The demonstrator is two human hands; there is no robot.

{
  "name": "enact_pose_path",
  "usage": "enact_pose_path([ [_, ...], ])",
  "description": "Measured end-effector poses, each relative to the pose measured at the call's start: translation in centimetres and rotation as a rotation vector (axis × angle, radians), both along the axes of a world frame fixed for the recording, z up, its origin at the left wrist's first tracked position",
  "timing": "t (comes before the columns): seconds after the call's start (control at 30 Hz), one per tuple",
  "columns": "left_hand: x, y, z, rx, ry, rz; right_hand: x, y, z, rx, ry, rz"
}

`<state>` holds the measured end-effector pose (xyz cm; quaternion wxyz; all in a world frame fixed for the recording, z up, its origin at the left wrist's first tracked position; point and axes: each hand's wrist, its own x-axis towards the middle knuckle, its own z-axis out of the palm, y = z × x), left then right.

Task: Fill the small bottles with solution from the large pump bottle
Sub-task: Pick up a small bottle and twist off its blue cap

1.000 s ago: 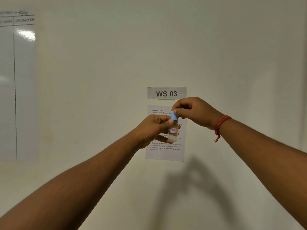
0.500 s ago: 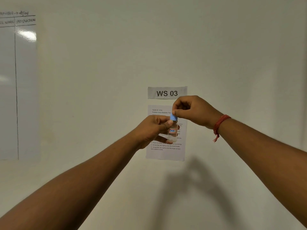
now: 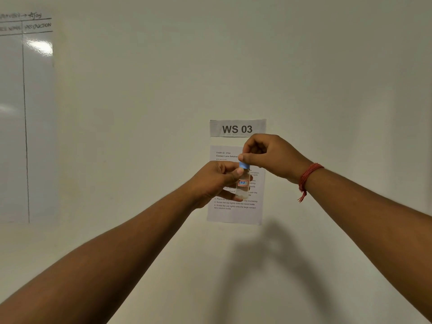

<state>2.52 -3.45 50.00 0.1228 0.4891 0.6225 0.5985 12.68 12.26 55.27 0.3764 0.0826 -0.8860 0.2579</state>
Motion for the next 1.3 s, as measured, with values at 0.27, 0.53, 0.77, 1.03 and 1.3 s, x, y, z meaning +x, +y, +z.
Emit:
enact_pose_path([
  [0.27,-0.07,0.23,-0.15,-0.006,-0.013,-0.002,-0.25,0.17,-0.03,-0.045,-0.025,0.032],
  [0.53,-0.26,0.28,-0.2,-0.009,-0.004,-0.003,-0.21,0.06,-0.12,-0.021,-0.03,-0.004],
  [0.77,-0.22,0.29,-0.16,-0.013,-0.009,0.007,0.02,-0.12,-0.11,-0.019,-0.038,0.0],
  [1.03,-0.09,0.13,-0.31,-0.011,-0.021,0.009,0.16,-0.3,-0.18,0.004,-0.007,-0.026],
  [1.3,0.17,-0.09,-0.42,-0.009,-0.024,0.005,0.29,-0.24,-0.15,0.031,-0.018,-0.024],
])
